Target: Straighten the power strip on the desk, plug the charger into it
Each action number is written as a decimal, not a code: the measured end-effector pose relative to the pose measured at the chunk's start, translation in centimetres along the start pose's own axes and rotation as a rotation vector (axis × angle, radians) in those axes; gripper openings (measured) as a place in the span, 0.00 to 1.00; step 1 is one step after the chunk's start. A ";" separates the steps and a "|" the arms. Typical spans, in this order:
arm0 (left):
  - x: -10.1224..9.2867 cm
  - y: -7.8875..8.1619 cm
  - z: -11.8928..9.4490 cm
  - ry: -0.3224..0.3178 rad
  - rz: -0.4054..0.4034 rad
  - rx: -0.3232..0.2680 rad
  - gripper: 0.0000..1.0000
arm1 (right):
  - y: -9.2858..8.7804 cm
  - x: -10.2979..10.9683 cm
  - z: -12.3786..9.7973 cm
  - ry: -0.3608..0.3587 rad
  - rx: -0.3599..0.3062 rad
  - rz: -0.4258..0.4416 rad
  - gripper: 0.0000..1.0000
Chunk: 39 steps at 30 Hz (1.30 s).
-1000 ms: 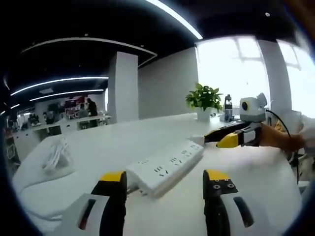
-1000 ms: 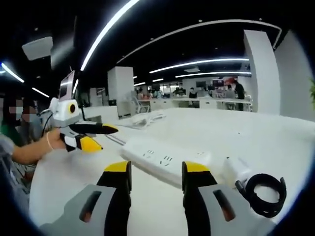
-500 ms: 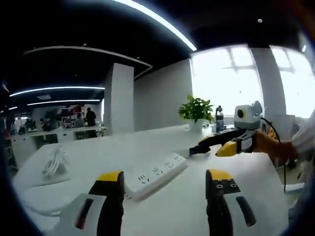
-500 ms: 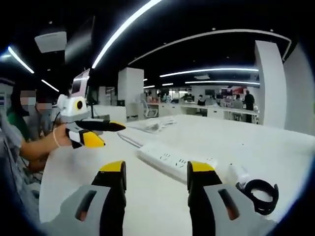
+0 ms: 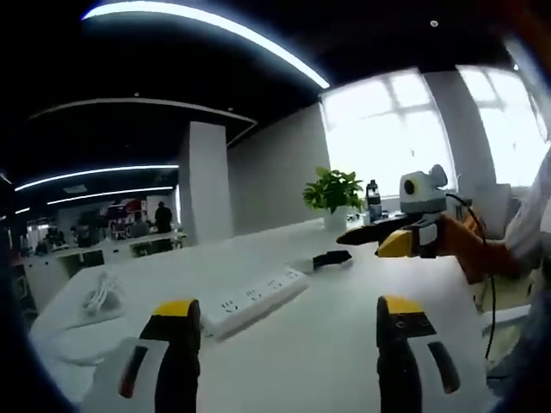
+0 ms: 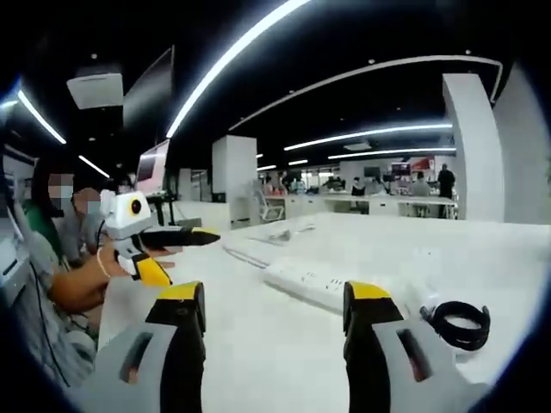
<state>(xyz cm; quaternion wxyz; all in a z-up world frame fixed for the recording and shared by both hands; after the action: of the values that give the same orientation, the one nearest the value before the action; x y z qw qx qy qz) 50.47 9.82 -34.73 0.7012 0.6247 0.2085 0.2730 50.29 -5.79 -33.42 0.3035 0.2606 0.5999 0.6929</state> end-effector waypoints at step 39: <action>-1.0 1.9 -1.4 0.102 0.015 -0.067 1.00 | 2.3 1.2 -0.8 -0.034 -0.210 -0.087 1.00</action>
<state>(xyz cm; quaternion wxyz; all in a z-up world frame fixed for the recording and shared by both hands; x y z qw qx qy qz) 48.54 10.36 -33.10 0.7079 0.5879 0.2300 0.3167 48.66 -5.72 -31.24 0.3689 0.2127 0.5295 0.7337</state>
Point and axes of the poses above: the point that each gripper's makers call its tool centre point, and the gripper's own axes: z roughly forward along the fingers, x roughly to its left, y roughly out of its top, the point moved 1 cm from there along -z, roughly backward along the fingers, and after that the axes turned 12 degrees about -x, right-handed, at the moved point
